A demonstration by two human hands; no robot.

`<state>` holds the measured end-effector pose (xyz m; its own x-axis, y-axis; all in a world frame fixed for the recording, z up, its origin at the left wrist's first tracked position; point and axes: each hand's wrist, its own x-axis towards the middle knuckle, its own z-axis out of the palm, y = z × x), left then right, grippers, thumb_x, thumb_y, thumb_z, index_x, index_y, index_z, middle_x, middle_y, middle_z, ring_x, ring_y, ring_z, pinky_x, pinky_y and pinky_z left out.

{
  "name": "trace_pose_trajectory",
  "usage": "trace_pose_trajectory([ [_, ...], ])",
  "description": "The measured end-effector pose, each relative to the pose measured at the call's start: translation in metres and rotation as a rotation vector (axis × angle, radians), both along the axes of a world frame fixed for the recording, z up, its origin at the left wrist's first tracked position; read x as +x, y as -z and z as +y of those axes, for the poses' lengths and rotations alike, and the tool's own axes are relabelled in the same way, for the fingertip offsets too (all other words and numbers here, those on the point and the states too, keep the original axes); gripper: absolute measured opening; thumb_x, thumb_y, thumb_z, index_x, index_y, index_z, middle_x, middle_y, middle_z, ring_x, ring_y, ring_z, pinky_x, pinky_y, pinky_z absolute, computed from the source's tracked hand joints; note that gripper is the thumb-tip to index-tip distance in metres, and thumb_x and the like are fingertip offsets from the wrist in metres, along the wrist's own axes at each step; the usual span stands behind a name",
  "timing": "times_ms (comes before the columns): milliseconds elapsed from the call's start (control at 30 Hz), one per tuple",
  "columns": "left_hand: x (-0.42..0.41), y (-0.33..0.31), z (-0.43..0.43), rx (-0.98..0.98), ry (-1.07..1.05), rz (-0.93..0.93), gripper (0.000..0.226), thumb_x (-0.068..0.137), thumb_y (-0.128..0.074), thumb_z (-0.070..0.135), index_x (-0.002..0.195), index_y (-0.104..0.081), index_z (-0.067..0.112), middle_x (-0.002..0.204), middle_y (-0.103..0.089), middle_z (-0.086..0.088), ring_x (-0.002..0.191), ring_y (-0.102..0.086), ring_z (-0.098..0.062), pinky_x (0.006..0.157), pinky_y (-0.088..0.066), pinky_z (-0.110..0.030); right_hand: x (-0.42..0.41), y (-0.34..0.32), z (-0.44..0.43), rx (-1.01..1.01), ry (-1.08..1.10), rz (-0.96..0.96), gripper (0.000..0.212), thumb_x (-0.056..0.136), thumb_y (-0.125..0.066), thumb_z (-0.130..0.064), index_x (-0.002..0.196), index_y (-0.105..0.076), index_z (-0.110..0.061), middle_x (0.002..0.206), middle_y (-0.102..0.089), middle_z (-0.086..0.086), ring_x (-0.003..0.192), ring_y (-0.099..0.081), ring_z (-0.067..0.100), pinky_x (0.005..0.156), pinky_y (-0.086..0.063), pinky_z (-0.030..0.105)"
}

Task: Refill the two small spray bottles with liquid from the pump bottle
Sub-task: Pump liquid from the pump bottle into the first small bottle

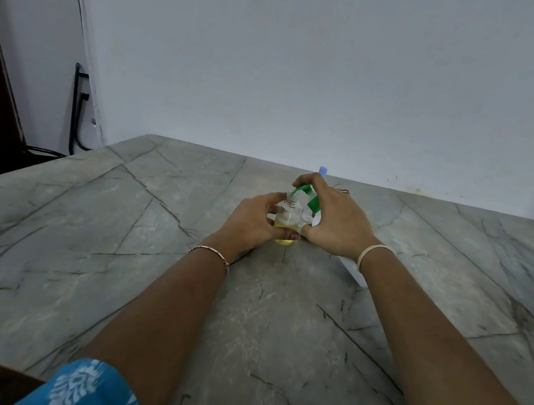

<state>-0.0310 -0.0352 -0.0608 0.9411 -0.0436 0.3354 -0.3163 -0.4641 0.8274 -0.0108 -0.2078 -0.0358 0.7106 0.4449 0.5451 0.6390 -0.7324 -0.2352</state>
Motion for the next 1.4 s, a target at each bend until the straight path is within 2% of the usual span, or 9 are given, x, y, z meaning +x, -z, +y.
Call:
trace_pose_trajectory([
  [133,-0.003,-0.002,-0.001,-0.016,0.013,0.005,0.078,0.062,-0.089,0.012,0.132,-0.055,0.017,0.109,-0.066,0.0,0.099,-0.067,-0.015,0.085,-0.055,-0.025,-0.001,-0.001,0.0,0.0,-0.011,0.003,0.061,0.069,-0.071,-0.031,0.119,-0.036,-0.039,0.101,-0.062,-0.003,0.082,-0.057,0.022,0.071,-0.054,0.044],
  [267,-0.004,-0.002,0.0,-0.005,0.019,-0.005,0.077,0.062,-0.089,0.013,0.131,-0.056,0.017,0.107,-0.066,0.001,0.099,-0.067,-0.014,0.085,-0.056,-0.025,0.0,-0.001,0.001,-0.011,-0.002,-0.001,0.062,0.067,-0.071,-0.028,0.117,-0.035,-0.038,0.099,-0.063,-0.004,0.082,-0.058,0.022,0.071,-0.054,0.045],
  [400,-0.002,-0.001,0.0,-0.006,0.019,-0.002,0.079,0.061,-0.09,0.015,0.131,-0.056,0.02,0.112,-0.067,-0.002,0.099,-0.068,-0.016,0.088,-0.057,-0.033,-0.001,-0.002,0.0,-0.022,0.012,-0.006,0.061,0.066,-0.069,-0.026,0.116,-0.036,-0.037,0.098,-0.063,-0.003,0.081,-0.057,0.023,0.071,-0.054,0.044],
  [500,-0.002,0.0,0.0,-0.019,0.024,-0.005,0.077,0.061,-0.09,0.012,0.131,-0.056,0.018,0.11,-0.068,-0.001,0.1,-0.068,-0.016,0.088,-0.057,-0.033,-0.003,-0.002,0.001,-0.036,0.024,-0.007,0.061,0.066,-0.066,-0.029,0.118,-0.035,-0.038,0.096,-0.062,-0.002,0.08,-0.056,0.023,0.071,-0.054,0.043],
  [700,0.001,0.001,0.0,-0.019,0.018,0.0,0.08,0.061,-0.09,0.015,0.132,-0.055,0.016,0.115,-0.069,-0.001,0.1,-0.068,-0.013,0.092,-0.055,-0.035,-0.006,0.0,-0.002,-0.143,0.038,-0.057,0.075,0.079,-0.062,-0.032,0.141,-0.025,-0.051,0.087,-0.054,0.001,0.084,-0.051,0.024,0.073,-0.05,0.039],
  [767,0.001,0.001,0.0,-0.009,0.01,-0.006,0.08,0.06,-0.091,0.017,0.132,-0.055,0.018,0.115,-0.069,-0.001,0.1,-0.068,-0.013,0.092,-0.055,-0.036,-0.008,-0.002,-0.003,-0.167,0.055,-0.071,0.073,0.081,-0.06,-0.03,0.144,-0.029,-0.048,0.085,-0.046,-0.001,0.082,-0.047,0.023,0.075,-0.049,0.04],
  [900,0.002,0.002,0.001,-0.019,0.008,-0.011,0.077,0.06,-0.091,0.015,0.13,-0.058,0.019,0.113,-0.07,-0.002,0.1,-0.068,-0.013,0.092,-0.055,-0.037,-0.01,-0.005,-0.001,-0.196,0.067,-0.069,0.062,0.081,-0.06,-0.03,0.138,-0.038,-0.037,0.085,-0.044,-0.001,0.082,-0.045,0.022,0.078,-0.049,0.04],
  [1133,0.003,0.003,0.002,-0.01,0.013,-0.012,0.076,0.059,-0.091,0.019,0.128,-0.059,0.022,0.112,-0.07,0.003,0.104,-0.067,-0.012,0.093,-0.055,-0.04,-0.007,-0.006,0.004,-0.149,0.078,-0.053,0.052,0.074,-0.061,-0.027,0.12,-0.039,-0.034,0.085,-0.052,0.003,0.081,-0.049,0.028,0.076,-0.049,0.043],
  [1400,0.001,0.001,0.001,-0.01,0.002,-0.003,0.078,0.061,-0.09,0.017,0.131,-0.056,0.021,0.11,-0.068,0.002,0.101,-0.067,-0.013,0.093,-0.055,-0.036,-0.009,-0.005,0.001,-0.13,0.078,-0.04,0.058,0.075,-0.061,-0.029,0.129,-0.041,-0.036,0.09,-0.055,0.001,0.085,-0.048,0.024,0.078,-0.047,0.039],
])
